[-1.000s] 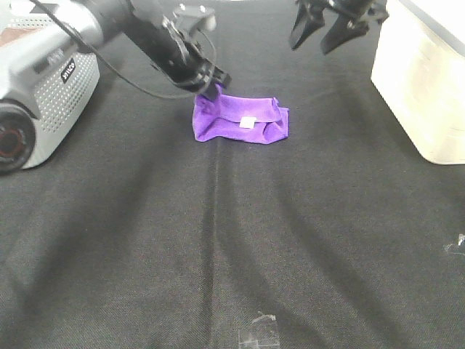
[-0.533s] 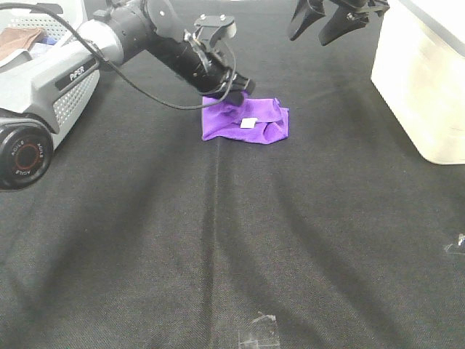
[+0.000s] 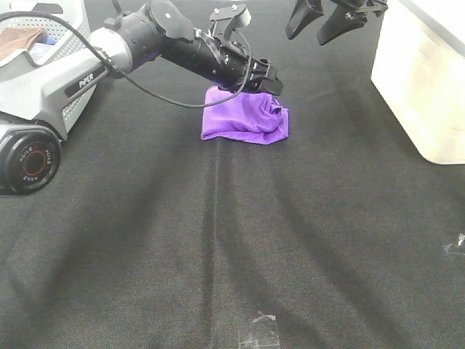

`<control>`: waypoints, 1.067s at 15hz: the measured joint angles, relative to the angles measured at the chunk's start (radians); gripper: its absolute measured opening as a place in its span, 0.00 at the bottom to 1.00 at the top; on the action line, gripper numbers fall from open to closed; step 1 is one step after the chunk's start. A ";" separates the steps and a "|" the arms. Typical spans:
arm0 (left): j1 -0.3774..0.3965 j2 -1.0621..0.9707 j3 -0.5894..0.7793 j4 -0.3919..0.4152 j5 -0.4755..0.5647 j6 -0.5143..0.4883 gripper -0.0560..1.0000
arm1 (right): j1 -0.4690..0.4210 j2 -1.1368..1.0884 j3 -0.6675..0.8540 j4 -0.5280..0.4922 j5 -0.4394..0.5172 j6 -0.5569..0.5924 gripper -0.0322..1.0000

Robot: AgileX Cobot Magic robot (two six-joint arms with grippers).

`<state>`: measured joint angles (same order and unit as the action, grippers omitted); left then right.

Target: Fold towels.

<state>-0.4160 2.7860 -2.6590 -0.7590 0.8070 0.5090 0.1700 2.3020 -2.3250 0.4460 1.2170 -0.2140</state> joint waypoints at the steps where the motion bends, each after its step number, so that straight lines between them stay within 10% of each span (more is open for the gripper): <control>1: 0.000 0.000 0.000 -0.001 0.001 0.015 0.60 | 0.000 0.000 0.000 0.000 0.000 0.000 0.66; 5: 0.024 -0.053 0.000 0.156 0.071 -0.081 0.71 | 0.000 -0.022 0.000 -0.002 0.000 0.000 0.66; 10: 0.094 -0.189 -0.005 0.668 0.335 -0.459 0.78 | 0.000 -0.092 0.000 -0.085 0.001 0.027 0.80; 16: 0.178 -0.304 -0.005 0.796 0.405 -0.522 0.78 | 0.000 -0.259 0.100 -0.241 0.002 0.122 0.82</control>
<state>-0.2380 2.4820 -2.6640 0.0370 1.2120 -0.0130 0.1700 2.0430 -2.2250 0.2050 1.2190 -0.0920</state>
